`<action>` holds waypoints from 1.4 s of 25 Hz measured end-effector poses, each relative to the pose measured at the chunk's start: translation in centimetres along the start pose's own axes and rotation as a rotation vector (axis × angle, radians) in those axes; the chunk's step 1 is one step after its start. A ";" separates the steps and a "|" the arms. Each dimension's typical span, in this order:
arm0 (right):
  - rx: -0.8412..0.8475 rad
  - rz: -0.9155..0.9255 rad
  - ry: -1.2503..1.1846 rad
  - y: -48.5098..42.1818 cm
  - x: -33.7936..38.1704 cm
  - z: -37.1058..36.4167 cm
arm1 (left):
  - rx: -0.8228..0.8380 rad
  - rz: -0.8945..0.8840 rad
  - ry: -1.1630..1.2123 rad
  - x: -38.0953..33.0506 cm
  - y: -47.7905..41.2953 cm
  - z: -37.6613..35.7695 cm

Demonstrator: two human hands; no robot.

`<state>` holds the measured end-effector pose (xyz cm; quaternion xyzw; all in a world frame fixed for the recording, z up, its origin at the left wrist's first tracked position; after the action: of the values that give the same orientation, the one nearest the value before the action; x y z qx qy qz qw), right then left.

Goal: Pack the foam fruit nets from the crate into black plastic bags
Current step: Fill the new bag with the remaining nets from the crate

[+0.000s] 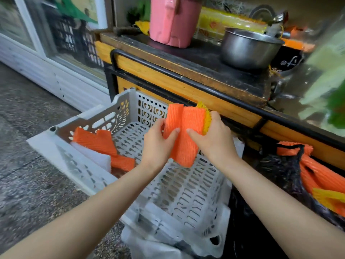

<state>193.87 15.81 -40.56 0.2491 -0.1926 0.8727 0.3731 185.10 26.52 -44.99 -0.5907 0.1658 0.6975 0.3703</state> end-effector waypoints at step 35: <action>0.507 -0.021 0.208 -5.3 1.2 -16.1 | -0.480 -0.067 0.248 7.0 -1.6 20.2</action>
<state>192.47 28.31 -51.99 0.2456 0.0741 0.9101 0.3255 171.92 43.38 -46.29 -0.7475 0.0201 0.6266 0.2196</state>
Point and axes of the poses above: each hand's wrist, its own y-axis away from the middle knuckle, its own z-axis out of the back of the hand, x = y × z, the point moved 4 cm from there along -y, towards the middle knuckle, and after that the axes turned 6 degrees about x, right-handed, at the moved point
